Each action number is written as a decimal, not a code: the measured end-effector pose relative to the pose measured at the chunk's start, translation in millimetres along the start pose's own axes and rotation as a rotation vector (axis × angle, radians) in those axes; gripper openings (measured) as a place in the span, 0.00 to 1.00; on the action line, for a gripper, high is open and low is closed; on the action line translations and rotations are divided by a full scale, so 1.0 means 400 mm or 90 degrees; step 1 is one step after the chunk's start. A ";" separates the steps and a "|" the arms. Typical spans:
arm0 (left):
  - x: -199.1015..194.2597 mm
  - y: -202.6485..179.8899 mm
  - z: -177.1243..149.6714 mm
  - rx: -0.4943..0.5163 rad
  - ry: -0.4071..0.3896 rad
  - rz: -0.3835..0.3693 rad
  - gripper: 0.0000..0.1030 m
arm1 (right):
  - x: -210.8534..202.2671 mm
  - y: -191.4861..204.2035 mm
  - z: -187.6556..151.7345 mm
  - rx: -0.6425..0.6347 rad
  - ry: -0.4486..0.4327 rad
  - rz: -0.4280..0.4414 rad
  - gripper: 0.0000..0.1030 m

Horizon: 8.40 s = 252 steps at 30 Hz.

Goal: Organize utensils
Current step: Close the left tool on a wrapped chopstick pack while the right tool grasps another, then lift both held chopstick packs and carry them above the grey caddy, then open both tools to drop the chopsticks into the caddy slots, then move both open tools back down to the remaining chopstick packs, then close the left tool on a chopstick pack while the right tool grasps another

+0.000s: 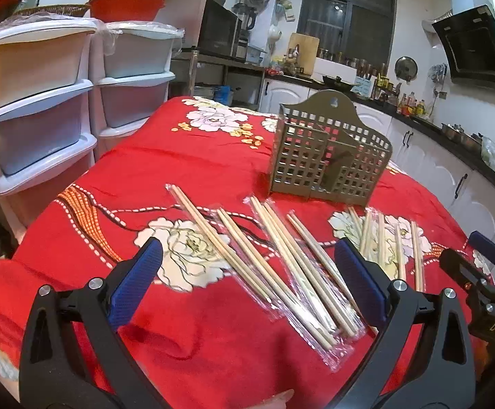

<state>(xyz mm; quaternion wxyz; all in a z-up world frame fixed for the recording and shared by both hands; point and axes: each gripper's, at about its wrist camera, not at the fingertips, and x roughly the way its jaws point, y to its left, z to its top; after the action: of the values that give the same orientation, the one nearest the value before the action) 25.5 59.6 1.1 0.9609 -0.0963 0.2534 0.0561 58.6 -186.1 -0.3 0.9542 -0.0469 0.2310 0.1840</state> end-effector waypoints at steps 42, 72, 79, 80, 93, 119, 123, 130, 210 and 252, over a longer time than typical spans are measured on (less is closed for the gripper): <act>0.366 0.279 0.137 -0.234 0.250 -0.051 0.69 | 0.453 -0.093 0.099 0.149 0.289 0.122 0.46; 0.282 0.165 0.272 -0.134 0.163 -0.124 0.01 | 0.350 -0.162 0.179 0.190 0.186 0.243 0.09; 0.168 0.087 0.352 -0.086 0.086 -0.163 0.01 | 0.241 -0.163 0.261 0.164 0.114 0.265 0.07; 0.156 0.078 0.360 -0.084 0.077 -0.167 0.01 | 0.228 -0.162 0.270 0.160 0.106 0.266 0.07; 0.088 -0.043 0.468 -0.026 -0.003 -0.194 0.01 | 0.073 -0.175 0.409 0.099 -0.009 0.244 0.05; 0.141 -0.161 0.707 0.021 -0.143 -0.129 0.01 | 0.084 -0.258 0.663 0.093 -0.164 0.146 0.05; 0.171 -0.179 0.705 0.028 -0.174 -0.106 0.01 | 0.118 -0.257 0.656 0.091 -0.162 0.137 0.05; 0.253 -0.182 0.668 0.018 -0.163 -0.097 0.01 | 0.177 -0.263 0.618 0.094 -0.143 0.126 0.05; 0.200 0.057 0.242 -0.084 0.036 -0.123 0.89 | 0.176 -0.186 0.252 0.073 0.031 0.125 0.53; 0.369 0.103 0.090 -0.113 0.295 -0.133 0.31 | 0.511 -0.061 0.109 0.052 0.289 0.063 0.39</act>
<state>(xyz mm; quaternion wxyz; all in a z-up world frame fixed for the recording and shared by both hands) 163.9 116.3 -48.1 0.8655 -0.2161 0.4496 -0.0452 255.1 -133.8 -55.1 0.8686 -0.0372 0.4491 0.2061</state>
